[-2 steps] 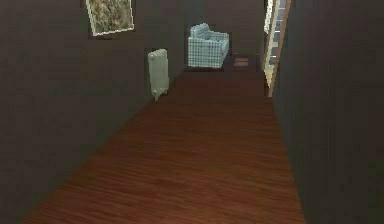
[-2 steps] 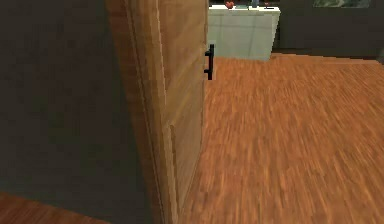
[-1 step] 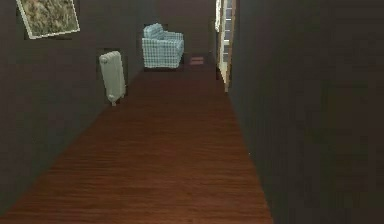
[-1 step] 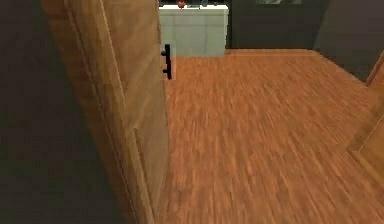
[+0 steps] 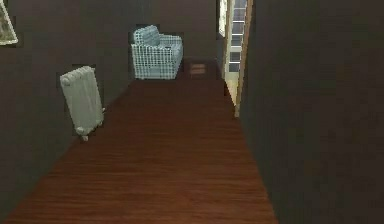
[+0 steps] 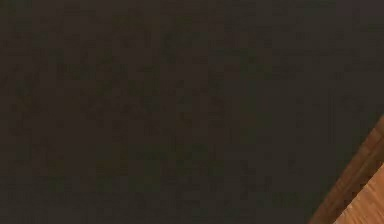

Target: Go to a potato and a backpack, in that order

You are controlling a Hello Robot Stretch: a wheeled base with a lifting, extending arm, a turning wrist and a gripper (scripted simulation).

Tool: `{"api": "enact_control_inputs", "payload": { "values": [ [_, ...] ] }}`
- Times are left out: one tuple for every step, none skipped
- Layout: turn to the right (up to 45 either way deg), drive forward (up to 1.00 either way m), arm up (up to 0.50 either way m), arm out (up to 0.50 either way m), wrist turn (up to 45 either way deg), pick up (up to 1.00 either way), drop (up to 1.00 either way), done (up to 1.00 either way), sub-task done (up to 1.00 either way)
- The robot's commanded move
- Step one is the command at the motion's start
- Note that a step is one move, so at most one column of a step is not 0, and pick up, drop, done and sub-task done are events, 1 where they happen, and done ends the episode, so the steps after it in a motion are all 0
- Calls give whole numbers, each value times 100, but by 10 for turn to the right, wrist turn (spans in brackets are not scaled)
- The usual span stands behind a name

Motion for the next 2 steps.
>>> {"api": "enact_control_inputs", "payload": {
  "values": [
    [0, 100, 0, 0, 0, 0, 0, 0, 0],
    [30, 0, 0, 0, 0, 0, 0, 0, 0]
  ]
}}
